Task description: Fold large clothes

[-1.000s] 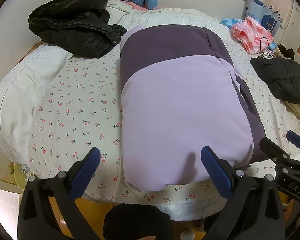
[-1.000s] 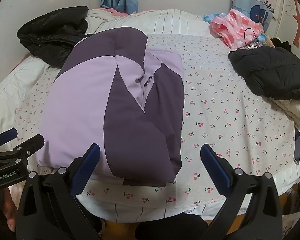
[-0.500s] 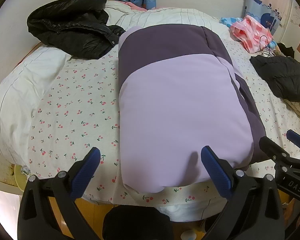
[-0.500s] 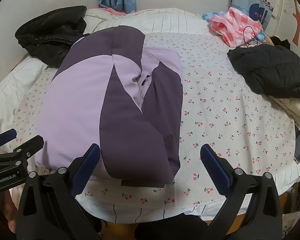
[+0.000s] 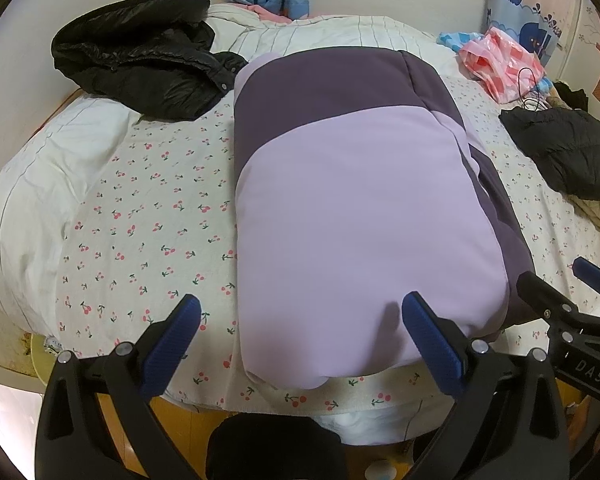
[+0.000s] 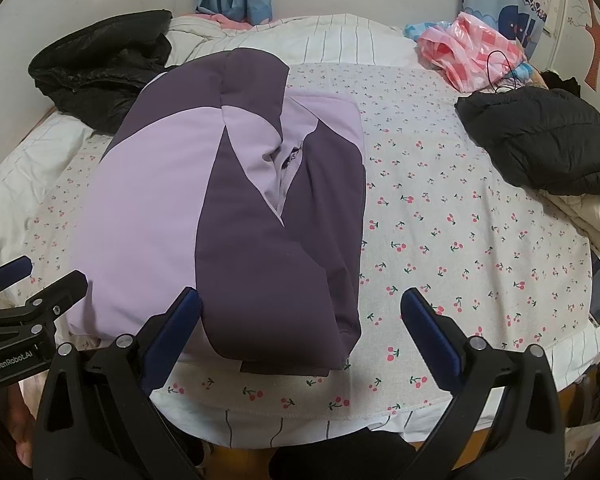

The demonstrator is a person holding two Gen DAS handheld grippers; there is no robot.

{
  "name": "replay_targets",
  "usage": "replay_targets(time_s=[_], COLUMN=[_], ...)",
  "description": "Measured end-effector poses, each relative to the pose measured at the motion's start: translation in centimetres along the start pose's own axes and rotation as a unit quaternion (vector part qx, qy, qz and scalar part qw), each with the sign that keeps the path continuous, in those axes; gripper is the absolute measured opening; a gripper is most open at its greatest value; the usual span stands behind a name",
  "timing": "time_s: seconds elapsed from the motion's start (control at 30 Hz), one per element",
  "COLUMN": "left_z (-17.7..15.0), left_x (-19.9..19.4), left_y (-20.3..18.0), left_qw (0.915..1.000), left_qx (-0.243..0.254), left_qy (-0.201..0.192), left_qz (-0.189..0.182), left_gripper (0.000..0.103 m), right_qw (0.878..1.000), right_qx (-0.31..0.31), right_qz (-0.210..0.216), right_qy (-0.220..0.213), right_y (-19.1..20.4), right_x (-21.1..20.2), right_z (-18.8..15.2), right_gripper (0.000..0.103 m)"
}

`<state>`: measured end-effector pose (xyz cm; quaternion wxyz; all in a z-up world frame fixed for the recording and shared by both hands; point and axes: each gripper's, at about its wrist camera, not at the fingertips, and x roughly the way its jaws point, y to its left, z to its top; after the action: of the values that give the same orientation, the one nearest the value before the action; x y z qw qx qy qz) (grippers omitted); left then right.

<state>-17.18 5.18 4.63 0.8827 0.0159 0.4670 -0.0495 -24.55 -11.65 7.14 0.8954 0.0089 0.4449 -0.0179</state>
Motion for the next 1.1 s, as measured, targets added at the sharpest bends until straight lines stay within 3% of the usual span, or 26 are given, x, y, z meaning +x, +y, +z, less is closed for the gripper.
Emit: replay_targets(time_s=[0.4,0.7,1.1], left_z=[0.1,0.1,0.0], left_x=[0.2,0.2,-0.4], left_y=[-0.1,-1.2,-1.0], left_qw=[1.0000,0.9986,0.9997], left_qx=[0.005,0.032,0.021], left_qy=[0.003,0.008,-0.004], left_qz=[0.003,0.042,0.014], left_gripper=[0.097,0.097,0.097], right_qw=[1.000,1.000,1.000], right_qx=[0.001,0.001,0.002], right_qz=[0.002,0.003,0.003], right_qy=[0.004,0.003,0.002], right_y=[-0.1,-0.1,0.0], right_x=[0.5,0.6,0.6], right_z=[0.1,0.2,0.2], right_gripper=[0.097,0.097,0.097])
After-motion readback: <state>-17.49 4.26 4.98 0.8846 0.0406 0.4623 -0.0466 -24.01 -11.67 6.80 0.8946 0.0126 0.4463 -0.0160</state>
